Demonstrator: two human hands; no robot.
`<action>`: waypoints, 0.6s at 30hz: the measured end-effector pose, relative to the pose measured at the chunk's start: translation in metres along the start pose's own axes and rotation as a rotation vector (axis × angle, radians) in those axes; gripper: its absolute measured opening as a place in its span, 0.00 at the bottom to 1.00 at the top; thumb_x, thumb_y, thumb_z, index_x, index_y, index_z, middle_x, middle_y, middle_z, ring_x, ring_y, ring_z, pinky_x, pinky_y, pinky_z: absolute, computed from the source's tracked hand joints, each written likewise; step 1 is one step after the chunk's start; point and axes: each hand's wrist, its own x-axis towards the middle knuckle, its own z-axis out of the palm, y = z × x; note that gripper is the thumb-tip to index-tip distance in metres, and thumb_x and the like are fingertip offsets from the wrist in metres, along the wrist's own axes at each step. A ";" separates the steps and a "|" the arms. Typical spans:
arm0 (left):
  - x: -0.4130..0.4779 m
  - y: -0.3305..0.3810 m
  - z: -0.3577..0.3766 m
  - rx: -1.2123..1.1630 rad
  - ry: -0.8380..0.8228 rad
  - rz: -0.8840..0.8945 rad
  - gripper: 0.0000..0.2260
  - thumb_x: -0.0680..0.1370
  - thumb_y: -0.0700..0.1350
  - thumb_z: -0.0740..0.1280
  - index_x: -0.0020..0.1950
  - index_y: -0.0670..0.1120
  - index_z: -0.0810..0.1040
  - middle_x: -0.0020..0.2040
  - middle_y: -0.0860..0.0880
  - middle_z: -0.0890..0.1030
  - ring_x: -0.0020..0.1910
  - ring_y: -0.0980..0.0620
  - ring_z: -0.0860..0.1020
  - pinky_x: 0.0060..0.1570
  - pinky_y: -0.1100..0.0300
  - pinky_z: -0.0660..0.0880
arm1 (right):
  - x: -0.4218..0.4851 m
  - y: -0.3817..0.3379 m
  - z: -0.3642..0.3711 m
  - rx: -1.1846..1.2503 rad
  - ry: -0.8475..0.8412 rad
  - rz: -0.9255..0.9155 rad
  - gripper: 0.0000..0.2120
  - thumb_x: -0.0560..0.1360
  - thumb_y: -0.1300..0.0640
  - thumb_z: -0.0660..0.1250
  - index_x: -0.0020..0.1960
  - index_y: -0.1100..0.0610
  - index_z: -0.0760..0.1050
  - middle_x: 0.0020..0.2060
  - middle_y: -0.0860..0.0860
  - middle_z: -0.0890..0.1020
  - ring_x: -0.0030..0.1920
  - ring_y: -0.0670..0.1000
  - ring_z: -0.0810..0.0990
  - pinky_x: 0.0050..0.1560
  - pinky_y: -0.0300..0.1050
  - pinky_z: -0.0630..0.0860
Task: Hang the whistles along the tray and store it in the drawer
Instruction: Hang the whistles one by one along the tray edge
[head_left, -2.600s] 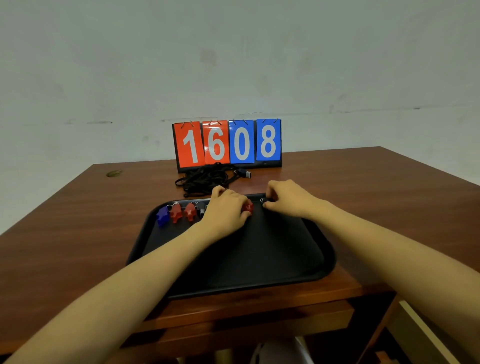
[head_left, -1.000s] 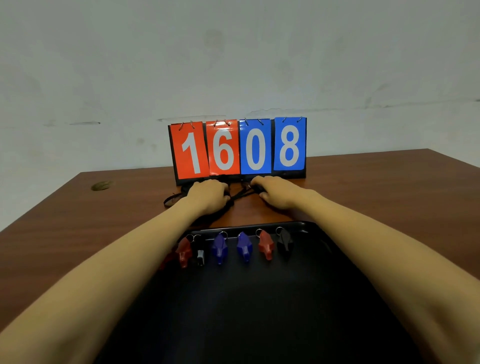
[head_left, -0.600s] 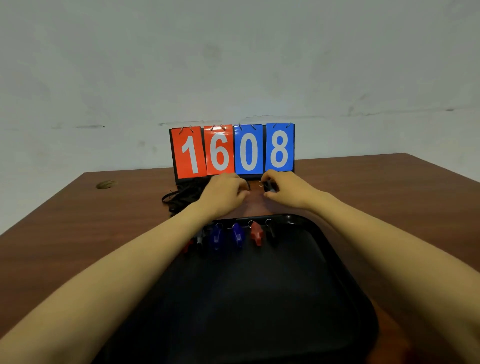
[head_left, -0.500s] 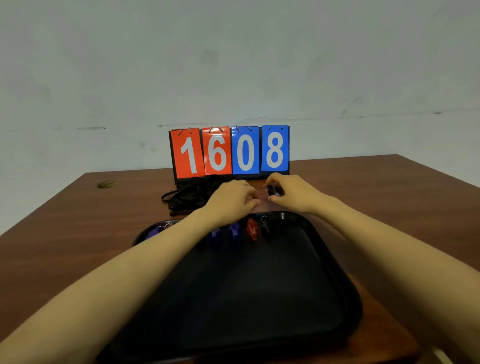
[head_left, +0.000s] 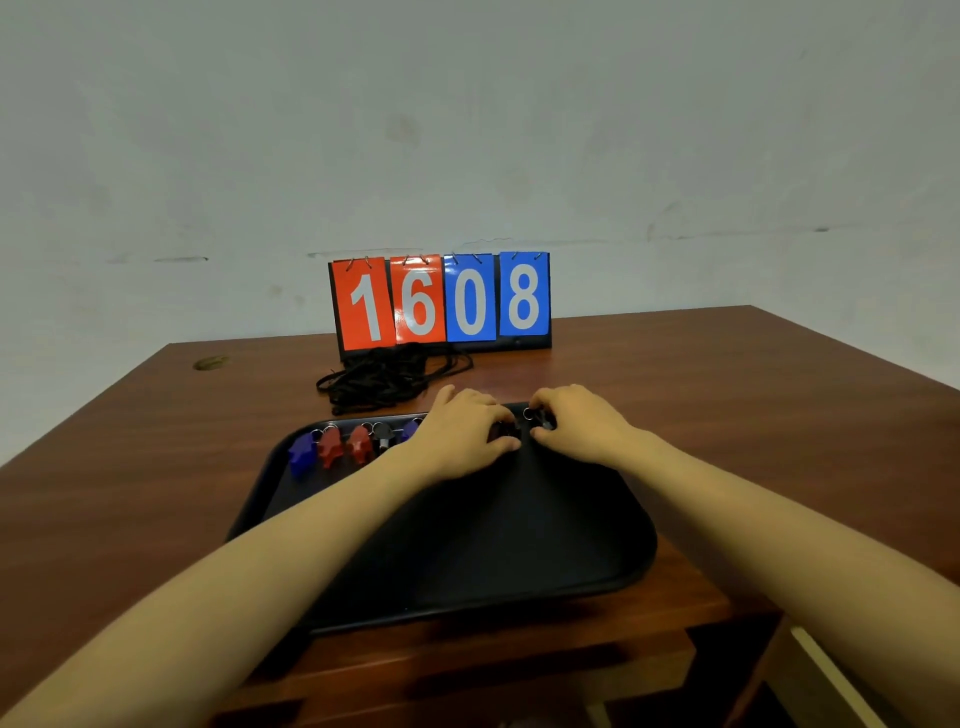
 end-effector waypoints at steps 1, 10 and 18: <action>-0.001 0.000 0.000 -0.002 -0.002 -0.004 0.19 0.78 0.57 0.61 0.66 0.52 0.73 0.65 0.51 0.74 0.68 0.51 0.67 0.72 0.45 0.53 | 0.001 -0.001 0.001 -0.003 0.011 0.003 0.19 0.74 0.49 0.66 0.63 0.54 0.73 0.56 0.53 0.79 0.54 0.53 0.77 0.53 0.50 0.78; -0.002 -0.001 0.000 0.001 0.014 -0.016 0.21 0.78 0.57 0.62 0.69 0.51 0.69 0.66 0.50 0.74 0.68 0.50 0.67 0.72 0.44 0.54 | 0.001 -0.008 -0.005 -0.011 -0.082 0.008 0.24 0.76 0.46 0.65 0.68 0.55 0.68 0.59 0.54 0.75 0.58 0.54 0.75 0.58 0.49 0.75; -0.018 -0.029 -0.018 -0.110 0.173 -0.068 0.20 0.78 0.52 0.64 0.68 0.48 0.71 0.63 0.49 0.76 0.62 0.51 0.74 0.65 0.52 0.70 | 0.016 -0.037 -0.030 0.165 -0.056 -0.104 0.17 0.78 0.53 0.63 0.66 0.56 0.72 0.61 0.52 0.77 0.56 0.48 0.76 0.55 0.39 0.72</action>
